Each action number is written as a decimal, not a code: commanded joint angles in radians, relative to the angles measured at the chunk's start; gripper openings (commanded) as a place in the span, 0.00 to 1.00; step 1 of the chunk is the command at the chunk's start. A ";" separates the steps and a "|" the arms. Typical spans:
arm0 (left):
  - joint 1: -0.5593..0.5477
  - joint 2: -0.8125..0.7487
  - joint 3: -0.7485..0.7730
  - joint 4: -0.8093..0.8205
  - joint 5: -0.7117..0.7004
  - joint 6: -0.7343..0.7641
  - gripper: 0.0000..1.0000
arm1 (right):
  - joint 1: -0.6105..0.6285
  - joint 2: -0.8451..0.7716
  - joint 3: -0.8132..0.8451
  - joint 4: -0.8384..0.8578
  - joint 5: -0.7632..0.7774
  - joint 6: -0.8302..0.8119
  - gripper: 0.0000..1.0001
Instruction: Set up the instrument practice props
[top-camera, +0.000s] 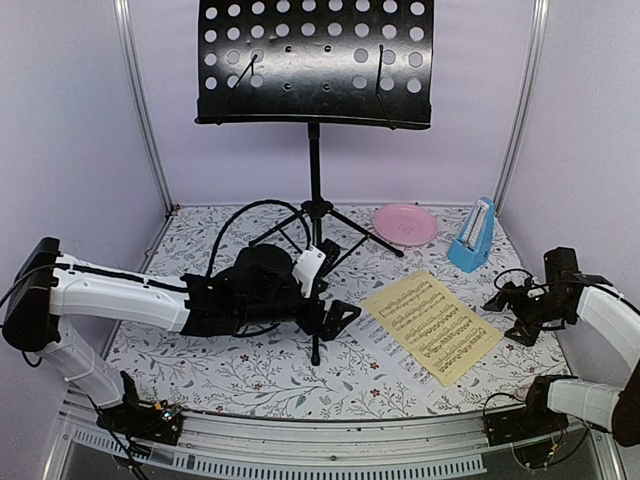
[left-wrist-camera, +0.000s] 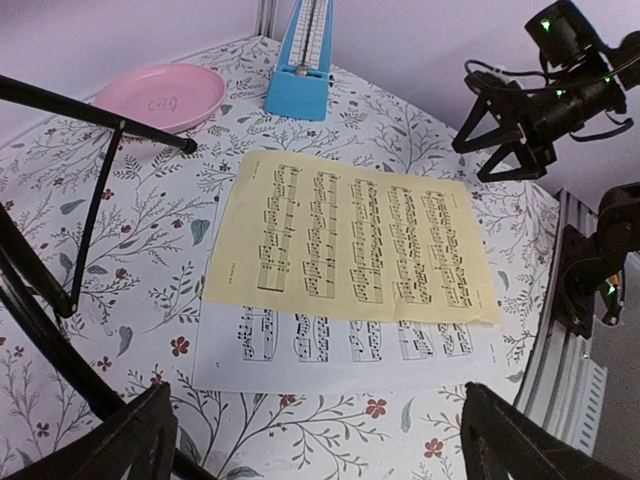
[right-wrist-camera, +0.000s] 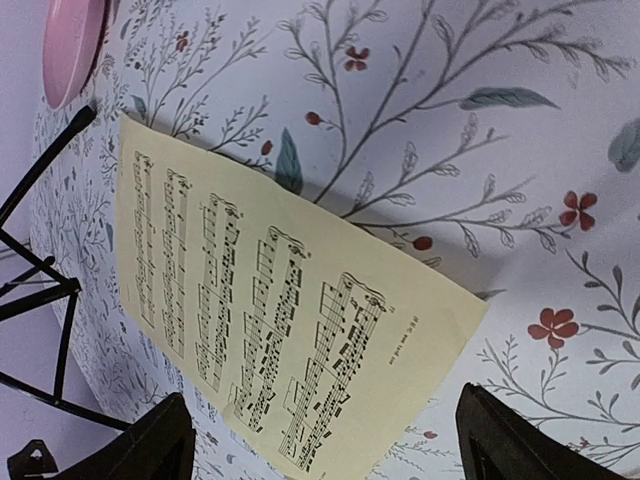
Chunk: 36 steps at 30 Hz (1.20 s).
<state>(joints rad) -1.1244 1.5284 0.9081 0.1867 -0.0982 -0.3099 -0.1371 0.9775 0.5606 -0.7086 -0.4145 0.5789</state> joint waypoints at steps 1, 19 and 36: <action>-0.014 0.018 0.044 -0.054 -0.051 0.032 0.99 | -0.027 -0.069 -0.074 0.004 0.024 0.125 0.91; 0.022 0.023 0.090 -0.116 -0.062 0.011 0.99 | -0.026 -0.247 -0.322 0.218 0.023 0.288 0.77; 0.062 0.002 0.100 -0.148 -0.044 0.017 0.99 | -0.026 -0.203 -0.432 0.459 0.013 0.442 0.48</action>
<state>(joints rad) -1.0828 1.5459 0.9882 0.0471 -0.1589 -0.2920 -0.1631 0.7643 0.1711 -0.3157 -0.4099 0.9627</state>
